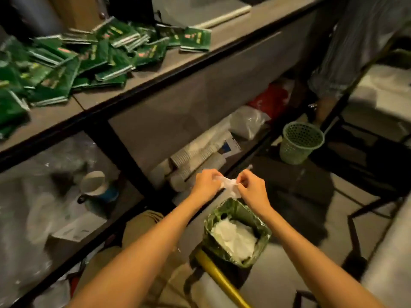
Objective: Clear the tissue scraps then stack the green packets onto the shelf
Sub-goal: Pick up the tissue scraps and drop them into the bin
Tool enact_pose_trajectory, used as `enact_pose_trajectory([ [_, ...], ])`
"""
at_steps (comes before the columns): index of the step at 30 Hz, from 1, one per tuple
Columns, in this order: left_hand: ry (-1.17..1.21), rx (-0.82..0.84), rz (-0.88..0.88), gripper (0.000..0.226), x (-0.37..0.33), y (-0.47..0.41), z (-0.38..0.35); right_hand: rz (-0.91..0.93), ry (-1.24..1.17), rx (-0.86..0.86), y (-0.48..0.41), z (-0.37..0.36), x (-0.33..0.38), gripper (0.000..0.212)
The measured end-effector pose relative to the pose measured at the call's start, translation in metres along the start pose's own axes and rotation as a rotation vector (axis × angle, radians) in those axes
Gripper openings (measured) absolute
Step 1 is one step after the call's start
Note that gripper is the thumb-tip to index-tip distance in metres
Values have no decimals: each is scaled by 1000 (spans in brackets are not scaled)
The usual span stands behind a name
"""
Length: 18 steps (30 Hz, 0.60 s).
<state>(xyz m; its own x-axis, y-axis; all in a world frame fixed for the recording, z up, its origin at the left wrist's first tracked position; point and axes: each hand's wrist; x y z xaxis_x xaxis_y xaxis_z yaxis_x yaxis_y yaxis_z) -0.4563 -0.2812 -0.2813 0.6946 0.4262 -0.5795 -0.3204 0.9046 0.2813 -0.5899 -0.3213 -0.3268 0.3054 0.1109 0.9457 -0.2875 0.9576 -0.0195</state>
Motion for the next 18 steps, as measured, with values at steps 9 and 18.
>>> enact_pose_trajectory([
  [9, -157, 435, 90, 31, 26, -32, -99, -396, 147, 70, 28, 5, -111, 14],
  [18, -181, 497, 162, 38, 37, -36, -134, -681, 245, 320, 43, -14, -157, 27],
])
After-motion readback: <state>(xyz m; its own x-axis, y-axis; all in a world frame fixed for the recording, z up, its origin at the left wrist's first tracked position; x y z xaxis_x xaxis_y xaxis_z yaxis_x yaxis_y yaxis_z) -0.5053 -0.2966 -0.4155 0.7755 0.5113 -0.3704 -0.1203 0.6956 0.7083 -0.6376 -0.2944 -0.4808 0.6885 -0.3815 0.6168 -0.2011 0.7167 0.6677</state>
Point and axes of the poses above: each hand's wrist, its own y-axis away from the middle knuckle, its own z-axis out of the back of the hand, x = y × z, and after that the axes turned 13 degrees about -y, right-handed
